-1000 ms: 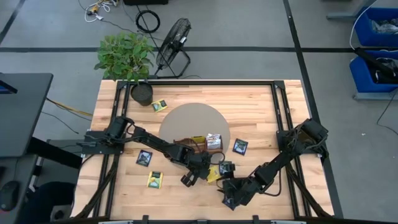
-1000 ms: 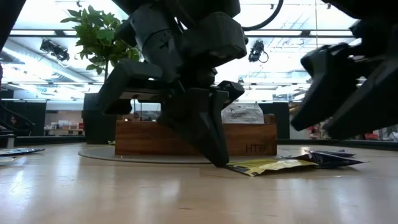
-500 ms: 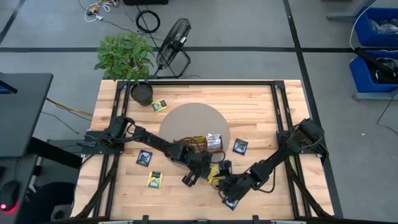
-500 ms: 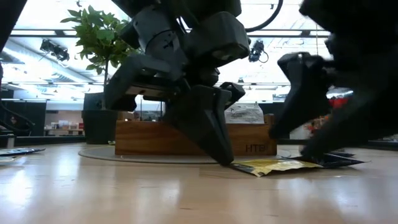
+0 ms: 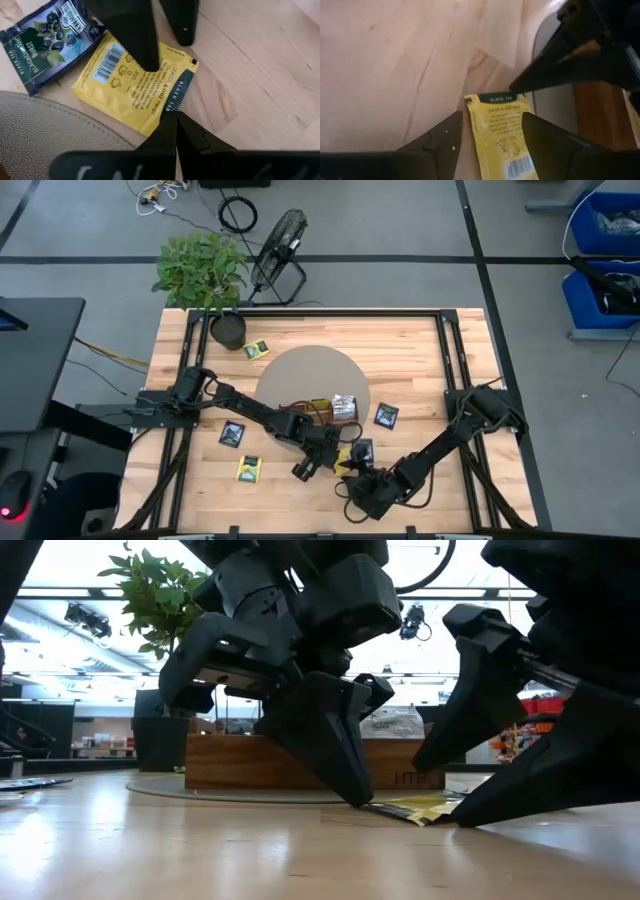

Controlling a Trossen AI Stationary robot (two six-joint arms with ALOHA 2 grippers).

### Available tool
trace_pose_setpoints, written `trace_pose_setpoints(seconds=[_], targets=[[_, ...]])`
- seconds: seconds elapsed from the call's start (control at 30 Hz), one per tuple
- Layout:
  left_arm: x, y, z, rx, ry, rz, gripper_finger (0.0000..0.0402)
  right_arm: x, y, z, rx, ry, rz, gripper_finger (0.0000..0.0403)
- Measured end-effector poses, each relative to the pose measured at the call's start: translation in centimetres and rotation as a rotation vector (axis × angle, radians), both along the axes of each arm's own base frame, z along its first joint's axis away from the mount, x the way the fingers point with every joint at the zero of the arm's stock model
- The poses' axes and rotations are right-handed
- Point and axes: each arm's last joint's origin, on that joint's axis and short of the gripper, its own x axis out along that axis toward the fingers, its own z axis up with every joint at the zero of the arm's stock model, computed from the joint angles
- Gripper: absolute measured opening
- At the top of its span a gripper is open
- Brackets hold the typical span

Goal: Pick & Place Tea
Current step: Put the yellow tea bag into the middle section of the wooden organizer

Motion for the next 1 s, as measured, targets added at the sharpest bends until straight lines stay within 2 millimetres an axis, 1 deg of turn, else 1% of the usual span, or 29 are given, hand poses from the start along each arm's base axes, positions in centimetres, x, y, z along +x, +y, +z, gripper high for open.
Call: trace_pose_setpoints(seconds=[0.23, 0.37, 0.47, 0.57, 0.63, 0.7, 0.8, 0.83, 1.0], targets=[[0.1, -0.2, 0.1, -0.01, -0.021, -0.001, 0.0001, 0.4, -0.8, -0.1, 0.013, 0.027, -0.013, 0.0211], [0.1, -0.1, 0.1, -0.009, -0.021, 0.0, 0.0001, 0.9, -1.6, -0.2, 0.131, 0.107, -0.012, 0.0193], [0.2, -0.1, 0.1, -0.009, -0.023, -0.002, 0.0001, 1.1, -1.9, -0.3, 0.171, 0.139, -0.018, 0.0174], [0.1, -0.3, 0.1, -0.007, -0.023, -0.008, 0.0002, 1.2, -2.0, -0.4, 0.205, 0.166, -0.008, 0.0149], [0.0, -0.4, 0.1, -0.005, -0.015, -0.009, 0.0002, 1.3, -2.2, -0.4, 0.227, 0.175, -0.018, 0.0123], [-0.1, -0.5, 0.1, -0.014, -0.007, 0.002, 0.0002, 1.2, -2.1, -0.4, 0.241, 0.177, -0.024, 0.0089], [-0.3, -1.0, 0.1, -0.01, 0.006, -0.008, 0.0002, 1.2, -2.1, -0.4, 0.265, 0.184, -0.026, 0.0024], [-0.5, -1.2, 0.0, -0.008, 0.013, -0.014, 0.0002, 1.2, -2.0, -0.5, 0.265, 0.182, -0.028, 0.0013], [-1.0, -2.3, 0.4, 0.015, 0.005, -0.026, 0.0002, 1.1, -1.2, -0.1, 0.219, 0.148, -0.039, 0.0005]])
